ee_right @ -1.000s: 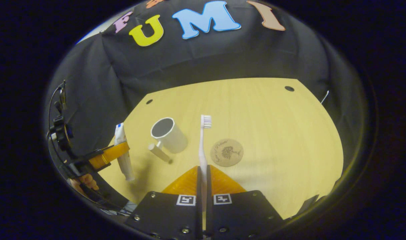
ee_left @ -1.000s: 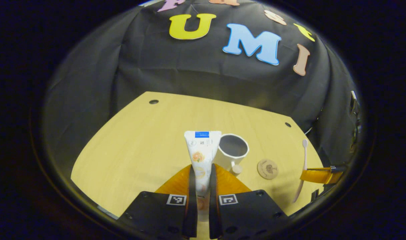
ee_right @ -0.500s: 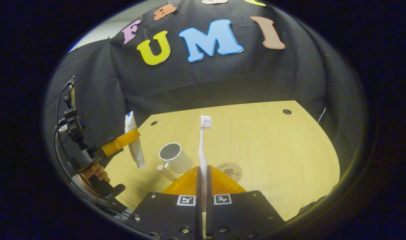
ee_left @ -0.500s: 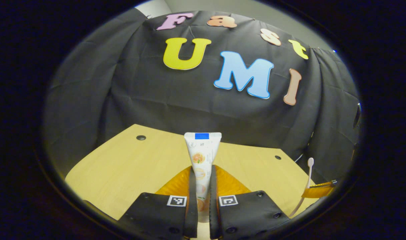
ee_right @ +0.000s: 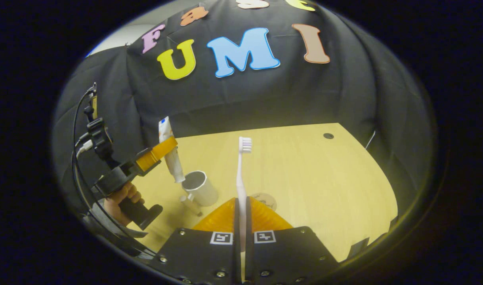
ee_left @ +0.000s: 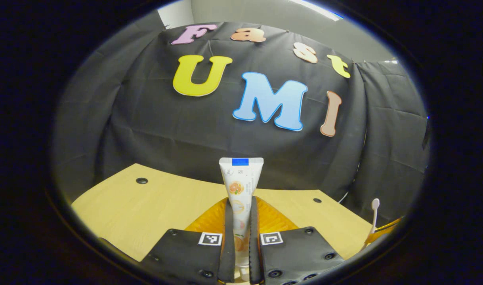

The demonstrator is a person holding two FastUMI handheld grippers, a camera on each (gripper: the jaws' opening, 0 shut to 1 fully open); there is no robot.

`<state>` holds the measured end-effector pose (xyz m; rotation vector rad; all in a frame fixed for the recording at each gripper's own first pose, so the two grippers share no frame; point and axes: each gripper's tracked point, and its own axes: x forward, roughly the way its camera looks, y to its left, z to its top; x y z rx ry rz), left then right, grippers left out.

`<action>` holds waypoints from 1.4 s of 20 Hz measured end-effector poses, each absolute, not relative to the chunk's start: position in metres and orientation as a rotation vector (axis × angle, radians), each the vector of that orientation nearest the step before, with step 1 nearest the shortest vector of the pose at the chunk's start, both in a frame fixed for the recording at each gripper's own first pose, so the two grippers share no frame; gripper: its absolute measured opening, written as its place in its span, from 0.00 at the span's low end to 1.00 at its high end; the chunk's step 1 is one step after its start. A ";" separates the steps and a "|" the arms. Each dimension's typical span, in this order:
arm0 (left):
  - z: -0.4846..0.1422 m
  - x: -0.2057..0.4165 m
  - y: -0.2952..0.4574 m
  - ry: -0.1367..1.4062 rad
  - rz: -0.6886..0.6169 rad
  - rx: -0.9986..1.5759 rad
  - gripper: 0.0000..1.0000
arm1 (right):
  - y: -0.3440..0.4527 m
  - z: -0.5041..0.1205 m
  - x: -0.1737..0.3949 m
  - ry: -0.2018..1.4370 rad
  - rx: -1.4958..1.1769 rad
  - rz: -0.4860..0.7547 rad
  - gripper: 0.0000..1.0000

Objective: Put the toothbrush and toothpaste on the desktop into the cup, then pick up the cup and place it on the coaster on the desktop.

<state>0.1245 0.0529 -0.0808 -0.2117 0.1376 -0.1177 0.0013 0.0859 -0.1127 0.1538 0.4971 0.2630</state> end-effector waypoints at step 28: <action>-0.184 0.117 0.016 0.400 -0.161 -0.131 0.78 | 0.103 -0.113 0.015 0.496 0.175 0.337 0.05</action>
